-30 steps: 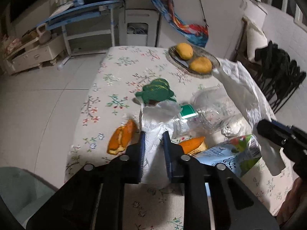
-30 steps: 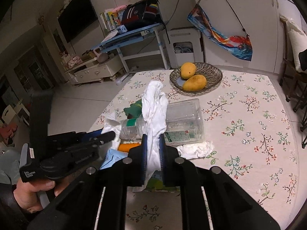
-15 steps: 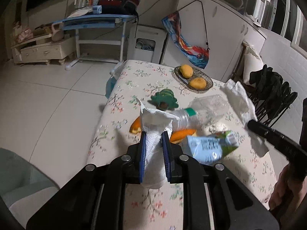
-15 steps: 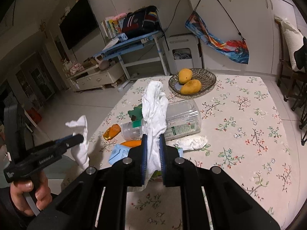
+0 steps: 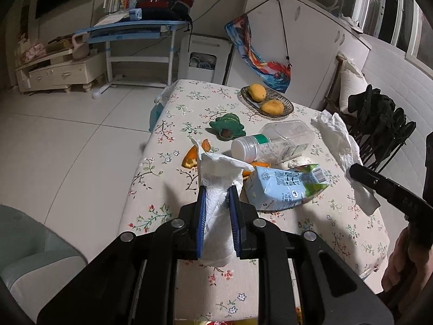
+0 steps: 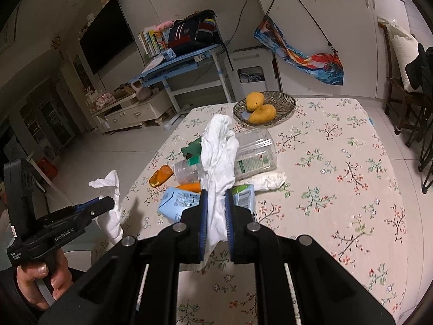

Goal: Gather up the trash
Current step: 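Lift the white bag and tissue and carry both toward the yellow basin, then open the right tool to drop the white bag into the basin, then open the left tool to drop the white tissue into the basin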

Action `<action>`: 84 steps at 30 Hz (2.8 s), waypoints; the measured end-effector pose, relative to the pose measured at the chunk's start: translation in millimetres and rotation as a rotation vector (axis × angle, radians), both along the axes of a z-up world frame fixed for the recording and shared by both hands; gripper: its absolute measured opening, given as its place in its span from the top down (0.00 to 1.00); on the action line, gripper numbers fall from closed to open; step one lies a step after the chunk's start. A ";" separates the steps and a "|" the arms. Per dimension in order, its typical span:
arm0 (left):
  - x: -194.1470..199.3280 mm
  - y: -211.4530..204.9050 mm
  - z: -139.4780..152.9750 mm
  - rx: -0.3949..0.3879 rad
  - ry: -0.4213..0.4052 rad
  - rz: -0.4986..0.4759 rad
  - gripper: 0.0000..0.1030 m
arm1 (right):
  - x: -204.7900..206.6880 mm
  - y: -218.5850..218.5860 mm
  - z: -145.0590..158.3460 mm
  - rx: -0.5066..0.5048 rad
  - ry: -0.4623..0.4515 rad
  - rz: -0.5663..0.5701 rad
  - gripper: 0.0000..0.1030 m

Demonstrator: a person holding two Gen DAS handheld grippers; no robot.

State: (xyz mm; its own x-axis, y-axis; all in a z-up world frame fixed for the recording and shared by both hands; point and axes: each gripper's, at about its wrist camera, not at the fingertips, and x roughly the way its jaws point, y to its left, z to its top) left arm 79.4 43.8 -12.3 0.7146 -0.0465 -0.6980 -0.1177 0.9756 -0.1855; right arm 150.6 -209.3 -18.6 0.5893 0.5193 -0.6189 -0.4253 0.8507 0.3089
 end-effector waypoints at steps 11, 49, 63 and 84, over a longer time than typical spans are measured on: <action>-17.0 -3.5 0.6 -0.001 -0.002 -0.011 0.84 | -41.0 -1.5 -0.7 0.027 0.003 0.025 0.87; -102.7 -28.5 -7.9 0.016 0.008 -0.105 0.84 | -179.8 54.0 -119.9 -0.189 0.397 0.242 0.77; -131.2 -61.2 -34.9 0.008 0.100 -0.224 0.84 | -166.3 -0.6 -70.4 -0.002 0.193 -0.021 0.44; -168.6 -104.6 -61.8 0.078 0.203 -0.372 0.39 | -160.9 -33.1 -65.3 0.105 0.187 -0.151 0.33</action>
